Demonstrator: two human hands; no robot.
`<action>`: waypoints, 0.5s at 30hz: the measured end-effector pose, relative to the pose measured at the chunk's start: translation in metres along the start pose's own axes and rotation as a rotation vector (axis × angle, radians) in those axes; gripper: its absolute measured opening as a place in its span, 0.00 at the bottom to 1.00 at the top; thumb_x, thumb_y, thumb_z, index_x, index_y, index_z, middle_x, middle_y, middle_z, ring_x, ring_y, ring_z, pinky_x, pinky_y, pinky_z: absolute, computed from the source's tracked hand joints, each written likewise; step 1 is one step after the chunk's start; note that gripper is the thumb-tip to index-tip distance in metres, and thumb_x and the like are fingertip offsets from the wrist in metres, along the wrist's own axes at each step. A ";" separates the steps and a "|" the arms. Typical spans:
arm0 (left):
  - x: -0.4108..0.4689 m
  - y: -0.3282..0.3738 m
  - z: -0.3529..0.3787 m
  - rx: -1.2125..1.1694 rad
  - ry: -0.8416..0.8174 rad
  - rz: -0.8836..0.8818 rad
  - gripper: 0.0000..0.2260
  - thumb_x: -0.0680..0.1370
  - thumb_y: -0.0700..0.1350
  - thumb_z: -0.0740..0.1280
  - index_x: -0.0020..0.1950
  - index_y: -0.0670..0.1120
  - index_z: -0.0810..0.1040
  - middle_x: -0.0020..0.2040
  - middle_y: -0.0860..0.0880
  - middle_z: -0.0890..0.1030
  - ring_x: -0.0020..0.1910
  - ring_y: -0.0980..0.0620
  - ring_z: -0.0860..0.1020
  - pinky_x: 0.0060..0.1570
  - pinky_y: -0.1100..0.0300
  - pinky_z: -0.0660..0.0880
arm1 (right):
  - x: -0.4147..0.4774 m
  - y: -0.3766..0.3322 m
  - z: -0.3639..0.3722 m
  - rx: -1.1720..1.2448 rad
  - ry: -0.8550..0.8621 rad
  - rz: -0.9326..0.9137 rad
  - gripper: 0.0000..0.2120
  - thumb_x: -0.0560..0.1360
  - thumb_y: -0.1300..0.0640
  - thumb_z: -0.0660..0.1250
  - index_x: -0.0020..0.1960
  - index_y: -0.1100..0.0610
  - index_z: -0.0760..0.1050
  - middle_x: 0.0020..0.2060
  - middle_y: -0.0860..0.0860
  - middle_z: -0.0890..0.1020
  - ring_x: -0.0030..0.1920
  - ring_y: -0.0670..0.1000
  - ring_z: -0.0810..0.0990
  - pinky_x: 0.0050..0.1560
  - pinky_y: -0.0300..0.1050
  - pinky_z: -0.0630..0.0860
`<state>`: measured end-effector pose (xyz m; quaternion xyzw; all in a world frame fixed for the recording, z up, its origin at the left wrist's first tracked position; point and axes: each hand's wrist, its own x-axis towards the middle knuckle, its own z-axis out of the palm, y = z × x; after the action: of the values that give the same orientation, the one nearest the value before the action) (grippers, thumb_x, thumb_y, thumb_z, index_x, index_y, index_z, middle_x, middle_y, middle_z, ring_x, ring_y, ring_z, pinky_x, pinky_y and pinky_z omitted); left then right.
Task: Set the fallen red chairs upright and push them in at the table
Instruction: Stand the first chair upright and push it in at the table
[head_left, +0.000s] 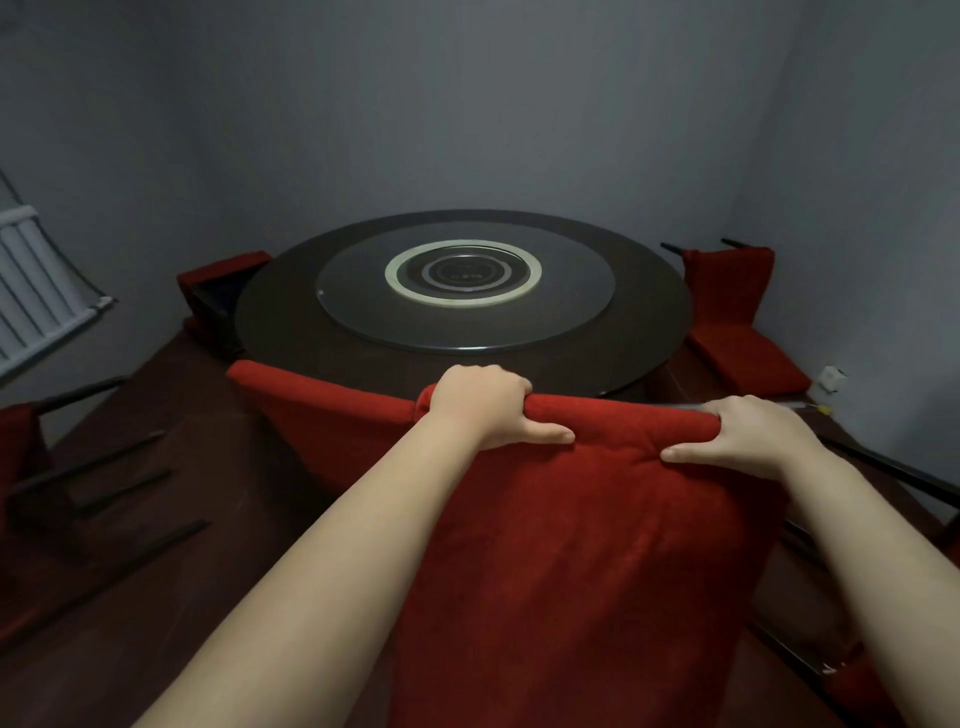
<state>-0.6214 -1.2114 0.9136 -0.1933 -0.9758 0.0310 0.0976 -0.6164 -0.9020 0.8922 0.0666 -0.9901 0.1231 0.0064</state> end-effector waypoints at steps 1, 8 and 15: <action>-0.002 -0.005 0.004 -0.008 0.010 -0.009 0.33 0.61 0.83 0.50 0.33 0.52 0.67 0.30 0.57 0.67 0.36 0.50 0.74 0.35 0.56 0.64 | 0.007 -0.005 0.000 -0.024 -0.009 -0.023 0.40 0.45 0.12 0.55 0.44 0.37 0.79 0.39 0.39 0.82 0.43 0.46 0.79 0.41 0.45 0.72; 0.022 -0.017 0.034 -0.063 0.055 -0.063 0.35 0.60 0.83 0.49 0.32 0.51 0.67 0.28 0.56 0.66 0.35 0.48 0.75 0.32 0.57 0.61 | 0.059 0.002 0.000 -0.154 -0.022 -0.090 0.39 0.43 0.11 0.51 0.38 0.37 0.76 0.35 0.37 0.79 0.39 0.43 0.76 0.38 0.43 0.69; 0.097 -0.010 0.043 -0.084 -0.048 -0.074 0.33 0.61 0.82 0.51 0.32 0.51 0.67 0.29 0.56 0.68 0.32 0.51 0.69 0.32 0.56 0.61 | 0.112 0.044 -0.008 -0.117 -0.034 -0.078 0.42 0.44 0.11 0.51 0.41 0.38 0.78 0.38 0.39 0.81 0.43 0.45 0.79 0.39 0.44 0.72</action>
<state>-0.7214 -1.1845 0.8900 -0.1601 -0.9848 -0.0091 0.0669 -0.7330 -0.8720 0.8924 0.1066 -0.9923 0.0634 -0.0019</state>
